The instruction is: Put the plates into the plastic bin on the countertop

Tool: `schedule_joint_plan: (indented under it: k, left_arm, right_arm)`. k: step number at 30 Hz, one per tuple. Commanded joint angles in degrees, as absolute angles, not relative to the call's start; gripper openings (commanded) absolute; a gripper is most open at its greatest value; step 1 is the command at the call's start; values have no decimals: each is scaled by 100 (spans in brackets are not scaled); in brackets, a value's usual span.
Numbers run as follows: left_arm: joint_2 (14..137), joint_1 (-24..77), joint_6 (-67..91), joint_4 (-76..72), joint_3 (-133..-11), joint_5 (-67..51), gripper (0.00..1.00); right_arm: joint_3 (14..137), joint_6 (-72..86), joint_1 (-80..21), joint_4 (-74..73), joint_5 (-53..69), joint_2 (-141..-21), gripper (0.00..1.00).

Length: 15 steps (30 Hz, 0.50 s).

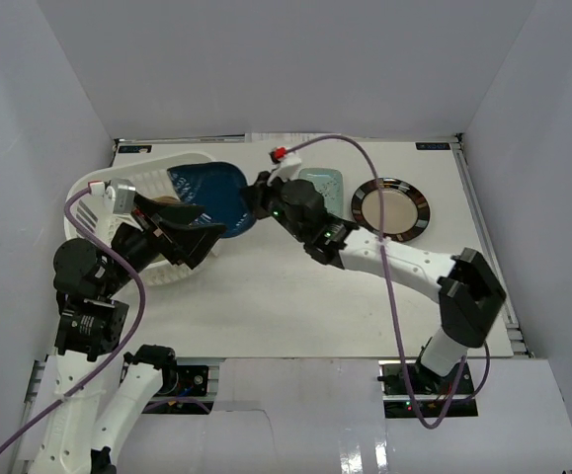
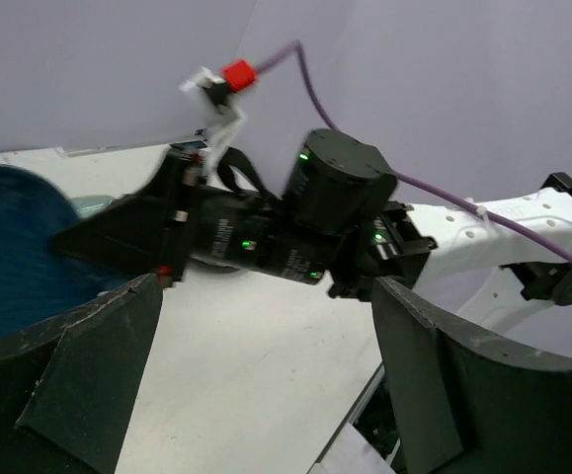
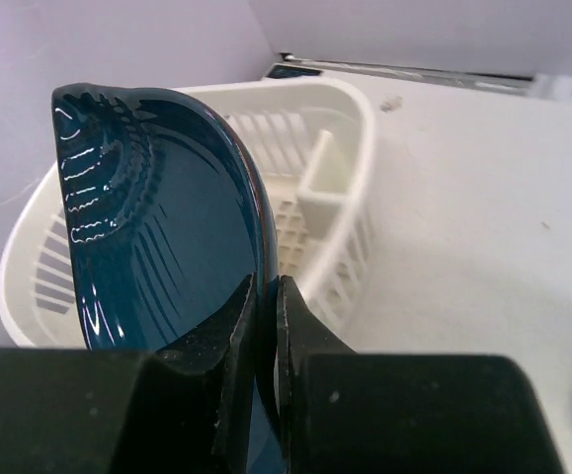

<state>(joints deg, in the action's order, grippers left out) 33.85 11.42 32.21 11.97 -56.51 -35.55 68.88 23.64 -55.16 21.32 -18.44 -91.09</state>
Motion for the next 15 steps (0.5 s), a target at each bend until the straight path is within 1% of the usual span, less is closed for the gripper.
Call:
schedule_joint_plan:
  k: [1, 4, 5, 6, 8, 9, 12, 15]
  left_arm:
    - [3296, 1151, 3357, 1213, -5845, -3375, 98]
    - [3270, 1160, 3410, 1257, -5871, -3322, 98]
    - [3270, 1160, 3410, 1266, -5871, -3296, 98]
    - [3278, 1169, 3410, 1274, -5880, -3278, 98]
    - [3278, 1178, 3410, 1283, -5854, -3261, 98]
    - [3270, 1178, 3410, 1292, -5845, -3226, 98]
    - [3252, 1186, 3384, 1327, -5757, -3164, 98]
    - [3261, 1187, 3401, 1336, -5687, -3120, 98]
  right_arm:
    - [8834, 1891, -5835, 2217, -1679, -10175, 8]
    - [9972, 1854, -5976, 1952, -1582, -11317, 8]
    - [10750, 1863, -5994, 1664, -1591, -11599, 8]
    - [11106, 1863, -6020, 1565, -1678, -12124, 8]
    - [11774, 1959, -6047, 1381, -1731, -12619, 8]
    - [12343, 2021, -6047, 1232, -1723, -13039, 8]
    - [13040, 2275, -6056, 1169, -1731, -13620, 8]
    - [13140, 2626, -6056, 1222, -1749, -13851, 10]
